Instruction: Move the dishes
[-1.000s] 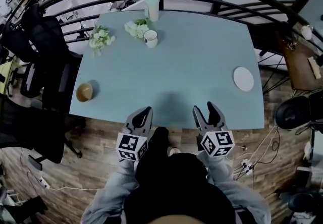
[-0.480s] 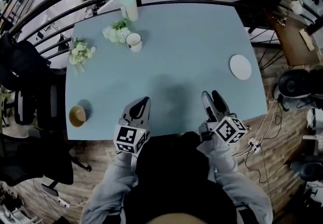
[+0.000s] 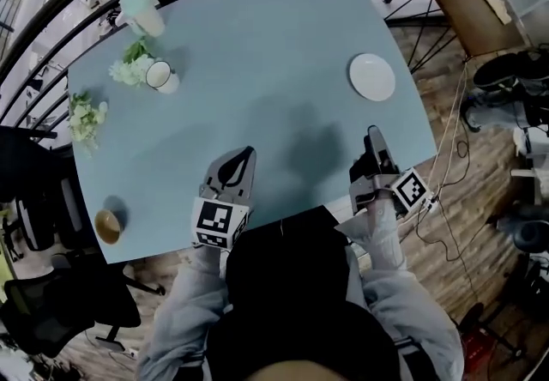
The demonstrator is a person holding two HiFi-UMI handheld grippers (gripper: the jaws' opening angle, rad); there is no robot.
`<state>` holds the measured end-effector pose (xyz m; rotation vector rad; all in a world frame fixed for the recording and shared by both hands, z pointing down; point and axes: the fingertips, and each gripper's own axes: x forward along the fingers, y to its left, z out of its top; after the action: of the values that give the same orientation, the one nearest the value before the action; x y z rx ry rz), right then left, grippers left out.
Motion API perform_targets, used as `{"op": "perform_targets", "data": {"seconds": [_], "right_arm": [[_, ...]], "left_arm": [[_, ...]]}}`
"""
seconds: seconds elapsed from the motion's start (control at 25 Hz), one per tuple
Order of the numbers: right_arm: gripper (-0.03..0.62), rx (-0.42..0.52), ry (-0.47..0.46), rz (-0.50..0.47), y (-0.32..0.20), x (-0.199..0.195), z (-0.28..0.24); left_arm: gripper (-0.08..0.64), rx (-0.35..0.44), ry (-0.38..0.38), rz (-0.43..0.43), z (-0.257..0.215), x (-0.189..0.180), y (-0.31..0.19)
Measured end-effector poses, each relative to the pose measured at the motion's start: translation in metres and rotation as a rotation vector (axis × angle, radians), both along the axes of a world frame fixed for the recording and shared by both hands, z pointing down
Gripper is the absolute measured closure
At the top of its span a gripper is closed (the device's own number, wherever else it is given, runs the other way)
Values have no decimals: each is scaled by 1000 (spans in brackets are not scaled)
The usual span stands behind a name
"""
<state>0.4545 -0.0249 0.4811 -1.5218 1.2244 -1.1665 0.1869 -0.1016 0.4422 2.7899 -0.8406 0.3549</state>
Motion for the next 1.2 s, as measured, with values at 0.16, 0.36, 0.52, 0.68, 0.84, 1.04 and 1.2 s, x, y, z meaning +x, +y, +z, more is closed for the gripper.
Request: {"op": "perform_targets", "data": {"seconds": [0.16,0.36,0.52,0.68,0.84,1.04,1.2], "right_arm": [[275,-9,-170,77,6,38,30],[267,-84,-174,85,7,80,58],[264,-129,-216,67,4,99,75],[253,-174,-205,37,-4,111,87],[256,-189,-194,16,-14,123,94],[252,-170,-214,-17,-35,136,93],[245,-170,-202,-50,-52,148,90]], "left_arm": [[543,-29,1,13,11,37,-4],[543,-97,-27,5,30,76,-6],[543,-124,-42,-12,40,97,-6],[543,-153,-27,-60,45,107,-13],[543,-153,-33,-77,48,118,-20],[543,-158,-28,-110,47,123,-25],[543,-162,-24,-144,46,128,-28]]}}
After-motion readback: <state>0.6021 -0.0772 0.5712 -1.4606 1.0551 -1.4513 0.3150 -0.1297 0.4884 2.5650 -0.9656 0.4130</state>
